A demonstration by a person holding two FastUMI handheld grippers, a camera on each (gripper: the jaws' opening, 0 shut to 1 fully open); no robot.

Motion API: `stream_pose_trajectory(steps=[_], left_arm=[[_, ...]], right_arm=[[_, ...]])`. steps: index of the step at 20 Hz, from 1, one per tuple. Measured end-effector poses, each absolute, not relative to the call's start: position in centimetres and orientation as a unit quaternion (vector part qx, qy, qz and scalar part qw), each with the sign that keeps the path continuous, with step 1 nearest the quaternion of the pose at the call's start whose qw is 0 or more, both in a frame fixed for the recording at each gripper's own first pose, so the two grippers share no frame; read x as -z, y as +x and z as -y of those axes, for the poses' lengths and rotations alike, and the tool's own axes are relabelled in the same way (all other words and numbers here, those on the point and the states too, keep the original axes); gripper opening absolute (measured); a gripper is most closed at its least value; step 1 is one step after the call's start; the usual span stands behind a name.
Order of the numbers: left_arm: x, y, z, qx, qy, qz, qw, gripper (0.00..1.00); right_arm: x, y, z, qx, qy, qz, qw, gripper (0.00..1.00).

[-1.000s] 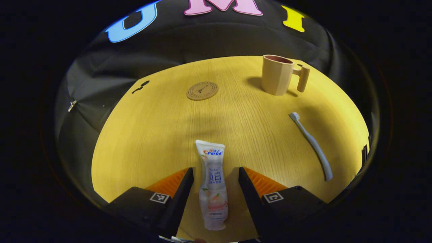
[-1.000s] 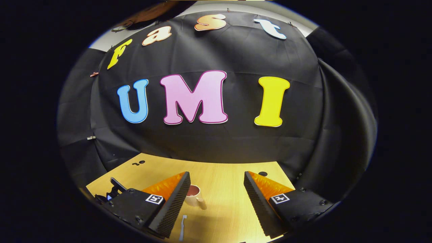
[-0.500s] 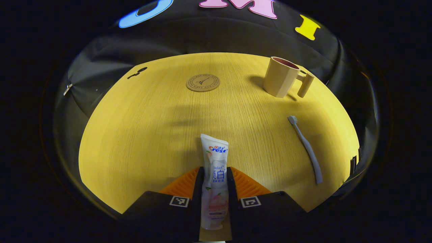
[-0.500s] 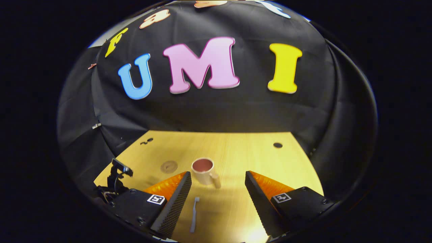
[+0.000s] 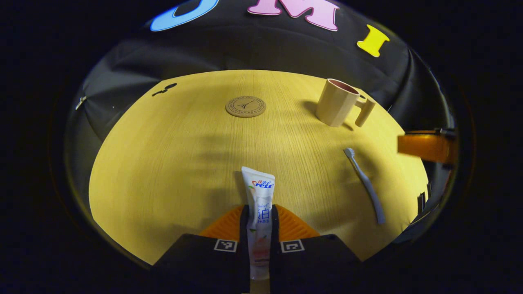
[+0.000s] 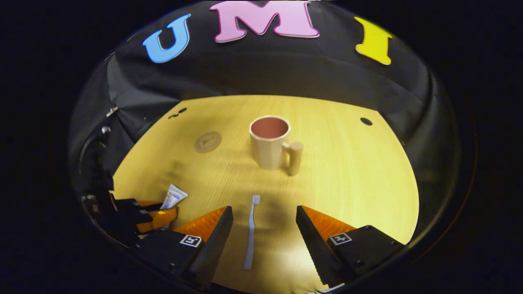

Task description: Put the toothbrush and toothpaste on the desktop into the cup, then pick up the cup and place it on the coaster on the desktop.

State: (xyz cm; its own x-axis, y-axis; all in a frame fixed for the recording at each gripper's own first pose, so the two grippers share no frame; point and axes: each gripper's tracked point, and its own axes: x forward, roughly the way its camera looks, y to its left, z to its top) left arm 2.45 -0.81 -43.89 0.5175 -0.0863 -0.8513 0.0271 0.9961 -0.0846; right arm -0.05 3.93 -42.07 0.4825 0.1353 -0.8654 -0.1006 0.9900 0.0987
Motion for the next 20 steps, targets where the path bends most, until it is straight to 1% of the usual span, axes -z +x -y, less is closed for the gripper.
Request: stream_pose_trajectory(steps=[1, 2, 4, 7, 9, 10, 11, 12, 17, 18, 19, 20], left_arm=[[43.7, 2.4, 0.6, 0.029, -0.039, -0.488, 0.871, 0.19], [43.4, 2.4, 0.4, 0.026, -0.046, -0.484, 0.874, 0.24], [42.3, 2.1, -0.3, 0.024, -0.05, -0.472, 0.88, 0.24], [41.0, 1.6, -0.6, 0.031, -0.048, -0.459, 0.887, 0.24], [40.4, 1.3, -0.9, 0.034, -0.046, -0.454, 0.889, 0.24], [40.1, 1.1, -1.1, 0.034, -0.045, -0.452, 0.89, 0.24], [40.1, 1.0, -1.3, 0.034, -0.045, -0.45, 0.891, 0.24], [40.0, 0.8, -1.4, 0.033, -0.045, -0.45, 0.891, 0.24], [39.6, 0.2, -2.3, 0.025, -0.054, -0.45, 0.891, 0.24], [39.5, 0.3, -2.4, 0.024, -0.057, -0.45, 0.891, 0.24], [39.5, 0.3, -2.4, 0.023, -0.06, -0.448, 0.892, 0.24], [39.3, 0.5, -2.4, 0.022, -0.063, -0.444, 0.893, 0.24]], right_arm=[[43.2, -0.4, -4.0, -0.07, 0.007, -0.516, 0.854, 0.96], [44.2, -0.8, -4.3, -0.071, 0.0, -0.53, 0.845, 0.94], [45.6, -1.4, -4.5, -0.069, -0.008, -0.547, 0.834, 0.92], [47.9, -2.0, -4.5, -0.069, -0.028, -0.57, 0.819, 0.92], [48.9, -2.5, -4.5, -0.068, -0.035, -0.586, 0.807, 0.87], [49.2, -2.6, -4.8, -0.069, -0.03, -0.593, 0.802, 0.82], [48.8, -2.4, -5.1, -0.066, -0.022, -0.593, 0.803, 0.8], [49.3, -2.2, -5.2, -0.064, -0.02, -0.594, 0.802, 0.76], [49.2, -2.2, -4.5, -0.049, -0.013, -0.598, 0.8, 0.39], [49.4, -2.4, -4.6, -0.054, -0.017, -0.601, 0.798, 0.16], [49.2, -2.3, -4.7, -0.064, -0.023, -0.599, 0.798, 0.14], [49.3, -2.6, -4.8, -0.075, -0.03, -0.597, 0.798, 0.09]])
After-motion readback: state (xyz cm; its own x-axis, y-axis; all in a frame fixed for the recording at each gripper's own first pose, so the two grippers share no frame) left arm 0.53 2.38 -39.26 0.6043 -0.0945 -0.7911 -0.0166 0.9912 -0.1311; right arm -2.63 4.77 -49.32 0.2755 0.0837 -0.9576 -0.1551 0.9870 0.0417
